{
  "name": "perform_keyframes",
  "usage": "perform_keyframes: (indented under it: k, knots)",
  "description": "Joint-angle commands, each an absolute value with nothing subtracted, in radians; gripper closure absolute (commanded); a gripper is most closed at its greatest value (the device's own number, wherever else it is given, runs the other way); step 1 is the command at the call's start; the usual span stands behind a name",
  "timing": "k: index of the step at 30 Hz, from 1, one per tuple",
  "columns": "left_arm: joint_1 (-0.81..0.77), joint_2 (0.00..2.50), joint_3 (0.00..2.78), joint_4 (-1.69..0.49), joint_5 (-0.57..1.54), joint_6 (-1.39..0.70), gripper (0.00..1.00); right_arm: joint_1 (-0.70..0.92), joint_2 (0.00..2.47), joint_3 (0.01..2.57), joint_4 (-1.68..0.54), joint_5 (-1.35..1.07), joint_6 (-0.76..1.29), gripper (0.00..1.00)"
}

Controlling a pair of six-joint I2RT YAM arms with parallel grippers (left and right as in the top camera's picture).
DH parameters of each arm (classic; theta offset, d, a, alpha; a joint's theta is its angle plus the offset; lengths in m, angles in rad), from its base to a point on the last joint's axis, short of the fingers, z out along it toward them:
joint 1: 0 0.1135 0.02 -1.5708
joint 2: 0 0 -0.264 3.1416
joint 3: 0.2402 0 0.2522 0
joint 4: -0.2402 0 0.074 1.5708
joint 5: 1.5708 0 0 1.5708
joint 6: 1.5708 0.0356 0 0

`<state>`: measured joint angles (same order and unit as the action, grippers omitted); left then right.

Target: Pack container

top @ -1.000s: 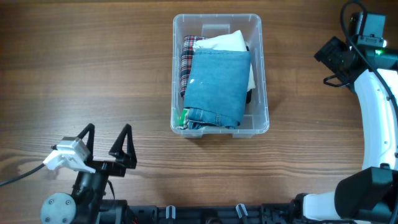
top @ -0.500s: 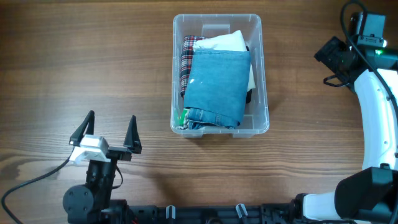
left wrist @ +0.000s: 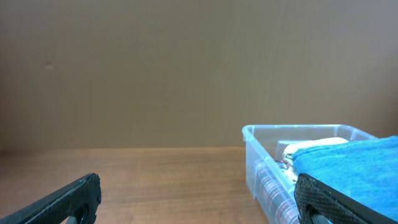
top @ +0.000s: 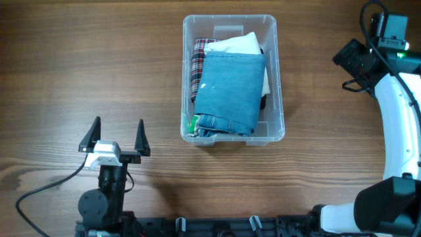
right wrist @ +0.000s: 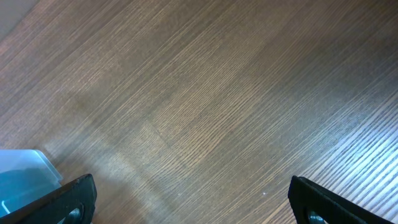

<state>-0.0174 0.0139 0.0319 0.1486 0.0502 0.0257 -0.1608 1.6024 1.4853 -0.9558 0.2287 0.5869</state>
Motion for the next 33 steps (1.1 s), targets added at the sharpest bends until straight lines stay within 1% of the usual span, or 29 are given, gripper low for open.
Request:
perform_keyframes:
  k: [1,4,11,33]
  knots:
    - [-0.008,0.002,0.006,0.162,0.024,0.052,0.0,-0.162,1.613,1.483,-0.953,0.228,0.603,0.0]
    - [-0.008,0.002,0.006,0.14,0.024,0.075,0.0,-0.162,1.613,1.483,-0.953,0.228,0.604,0.0]
    - [-0.005,0.002,0.006,-0.077,0.026,0.074,0.0,-0.162,1.613,1.483,-0.953,0.228,0.603,0.0]
    - [-0.002,0.003,0.006,-0.076,0.032,0.073,0.0,-0.162,1.613,1.483,-0.953,0.228,0.603,0.0]
